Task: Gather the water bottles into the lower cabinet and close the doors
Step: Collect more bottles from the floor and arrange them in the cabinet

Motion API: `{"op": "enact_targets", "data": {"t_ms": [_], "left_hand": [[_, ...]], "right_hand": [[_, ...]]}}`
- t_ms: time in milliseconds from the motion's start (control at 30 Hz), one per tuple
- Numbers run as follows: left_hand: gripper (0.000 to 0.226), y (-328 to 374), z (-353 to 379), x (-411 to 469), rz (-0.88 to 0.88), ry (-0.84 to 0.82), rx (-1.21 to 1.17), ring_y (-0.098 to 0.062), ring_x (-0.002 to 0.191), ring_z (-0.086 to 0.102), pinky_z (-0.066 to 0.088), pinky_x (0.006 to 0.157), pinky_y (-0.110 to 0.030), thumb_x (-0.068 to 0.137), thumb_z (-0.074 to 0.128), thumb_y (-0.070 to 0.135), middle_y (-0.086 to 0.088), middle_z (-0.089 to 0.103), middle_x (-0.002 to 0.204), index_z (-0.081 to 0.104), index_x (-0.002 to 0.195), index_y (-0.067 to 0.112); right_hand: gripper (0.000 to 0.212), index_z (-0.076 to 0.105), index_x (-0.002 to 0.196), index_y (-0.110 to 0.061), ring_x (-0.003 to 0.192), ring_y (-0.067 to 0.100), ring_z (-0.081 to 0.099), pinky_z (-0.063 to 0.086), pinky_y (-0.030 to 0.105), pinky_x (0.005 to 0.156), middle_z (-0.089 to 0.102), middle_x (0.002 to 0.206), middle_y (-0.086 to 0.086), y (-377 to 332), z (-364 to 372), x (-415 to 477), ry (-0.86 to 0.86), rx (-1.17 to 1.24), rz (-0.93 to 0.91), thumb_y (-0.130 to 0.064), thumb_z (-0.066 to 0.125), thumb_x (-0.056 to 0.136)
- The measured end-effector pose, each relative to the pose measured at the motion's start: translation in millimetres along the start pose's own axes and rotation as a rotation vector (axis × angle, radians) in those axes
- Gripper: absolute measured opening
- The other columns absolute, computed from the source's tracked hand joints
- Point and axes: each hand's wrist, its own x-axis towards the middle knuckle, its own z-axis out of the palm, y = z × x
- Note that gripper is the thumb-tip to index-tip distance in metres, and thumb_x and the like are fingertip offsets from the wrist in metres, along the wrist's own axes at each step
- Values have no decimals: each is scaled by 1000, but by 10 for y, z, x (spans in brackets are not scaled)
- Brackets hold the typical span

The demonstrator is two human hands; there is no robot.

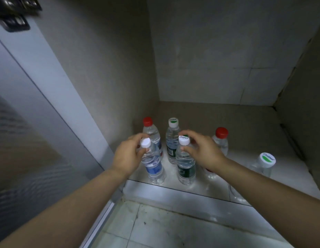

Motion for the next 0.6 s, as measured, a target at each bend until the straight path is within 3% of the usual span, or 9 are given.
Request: {"op": "enact_targets", "data": {"t_ms": [100,367,600], "left_hand": [[33,-52,-33,43,-27,33,23,-26,89,66,52,80,-38,82,65,8,-7,66,108,60,113,18],[31,-81,18,120,-63,61,44,-26,91,62,49,80,-35,86,62,15,-5,61,111,58,116,21],[36,-107,-51,65,-66,-29,63,-27,100,57,46,86,-36,83,63,17,-8,58,113,53,118,20]], "right_hand": [[37,57,116,-24,98,13,57,41,25,79,63,111,-3,18,56,27,21,12,-56,-15,68,81],[38,57,117,-21,105,23,58,47,36,86,60,119,3,-77,234,127,54,-41,-114,-15,67,81],[48,52,123,-24,105,23,57,42,27,82,58,122,5,-92,239,90,-6,-76,-82,-14,68,79]]}}
